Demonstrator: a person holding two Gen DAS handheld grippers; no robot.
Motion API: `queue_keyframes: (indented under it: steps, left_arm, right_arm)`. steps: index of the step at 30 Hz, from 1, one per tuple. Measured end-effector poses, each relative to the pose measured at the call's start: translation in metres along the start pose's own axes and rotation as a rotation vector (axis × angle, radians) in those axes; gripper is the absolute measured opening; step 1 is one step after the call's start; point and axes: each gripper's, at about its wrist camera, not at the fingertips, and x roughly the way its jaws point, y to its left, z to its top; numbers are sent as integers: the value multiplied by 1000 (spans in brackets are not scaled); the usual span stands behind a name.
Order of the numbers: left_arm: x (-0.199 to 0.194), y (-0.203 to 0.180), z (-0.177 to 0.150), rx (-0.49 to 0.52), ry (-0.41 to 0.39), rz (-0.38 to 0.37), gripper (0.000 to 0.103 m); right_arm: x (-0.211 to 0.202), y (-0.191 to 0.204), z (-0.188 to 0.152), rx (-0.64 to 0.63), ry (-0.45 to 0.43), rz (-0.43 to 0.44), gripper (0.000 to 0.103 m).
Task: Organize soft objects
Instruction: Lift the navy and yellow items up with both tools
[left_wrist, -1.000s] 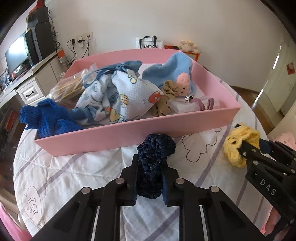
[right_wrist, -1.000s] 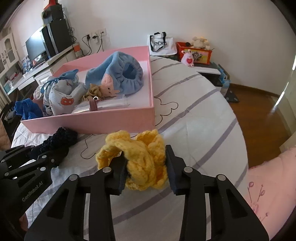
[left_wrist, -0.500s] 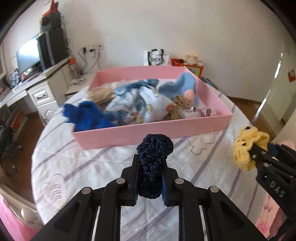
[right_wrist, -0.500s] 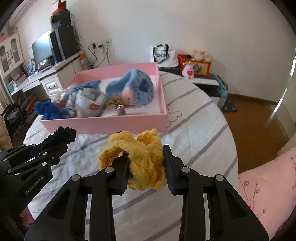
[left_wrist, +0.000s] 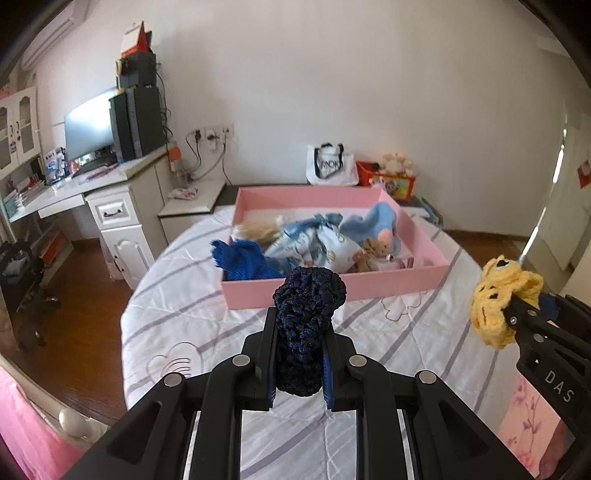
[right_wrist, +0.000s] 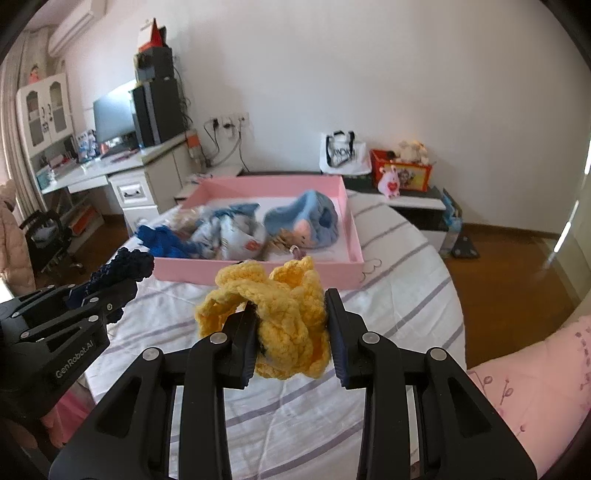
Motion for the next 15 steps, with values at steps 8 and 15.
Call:
queue_keyframes:
  steps: [8,15]
  left_arm:
    - [-62,5,-10,-12,-104,20,15]
    - [-114,1,-20,-10,-197,40,15]
  right_arm:
    - [-43,12,2,-11,-93,22,30]
    - [-82,17,3,-11,-194,51,30]
